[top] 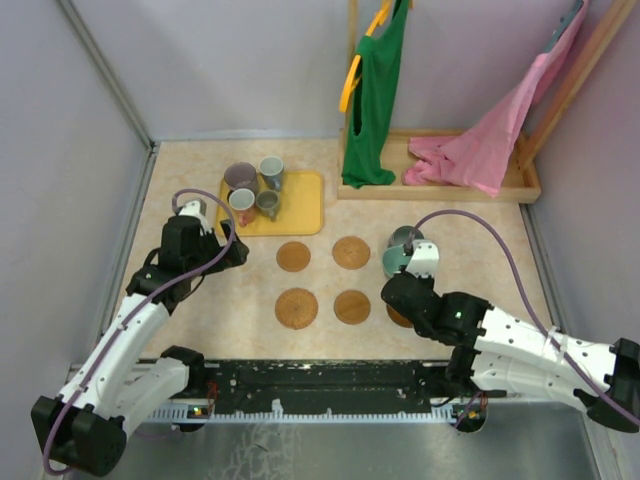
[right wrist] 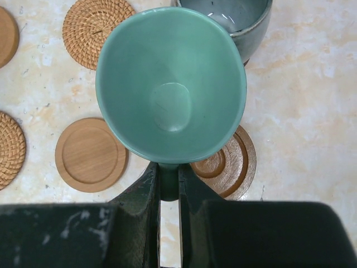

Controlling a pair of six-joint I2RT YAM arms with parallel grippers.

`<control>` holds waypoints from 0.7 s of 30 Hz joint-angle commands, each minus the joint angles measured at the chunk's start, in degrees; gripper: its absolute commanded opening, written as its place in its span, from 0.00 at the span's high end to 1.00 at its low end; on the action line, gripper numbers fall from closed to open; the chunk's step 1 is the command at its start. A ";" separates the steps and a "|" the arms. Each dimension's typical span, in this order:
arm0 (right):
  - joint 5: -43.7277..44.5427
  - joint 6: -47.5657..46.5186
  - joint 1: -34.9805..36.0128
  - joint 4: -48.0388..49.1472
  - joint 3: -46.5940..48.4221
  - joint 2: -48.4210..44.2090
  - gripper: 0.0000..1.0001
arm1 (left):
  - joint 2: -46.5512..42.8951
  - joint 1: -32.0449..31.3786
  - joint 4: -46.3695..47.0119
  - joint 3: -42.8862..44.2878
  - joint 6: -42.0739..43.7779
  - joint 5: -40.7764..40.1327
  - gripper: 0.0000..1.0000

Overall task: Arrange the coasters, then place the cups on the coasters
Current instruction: Place the cup on the coaster.

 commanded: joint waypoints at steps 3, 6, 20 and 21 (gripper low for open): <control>3.02 2.23 0.42 2.10 -0.12 -0.85 1.00 | -0.69 0.19 1.17 -0.20 -0.39 0.65 0.00; 2.37 1.96 0.43 3.04 -0.19 -0.04 1.00 | -1.05 0.20 1.01 -0.44 -0.38 0.24 0.00; 0.79 -4.77 0.52 22.53 2.76 14.36 1.00 | -2.98 0.20 -0.63 -0.91 0.11 -1.56 0.00; 1.00 -4.97 0.52 23.94 2.99 15.82 1.00 | -2.95 0.23 -0.73 -0.87 0.13 -1.42 0.00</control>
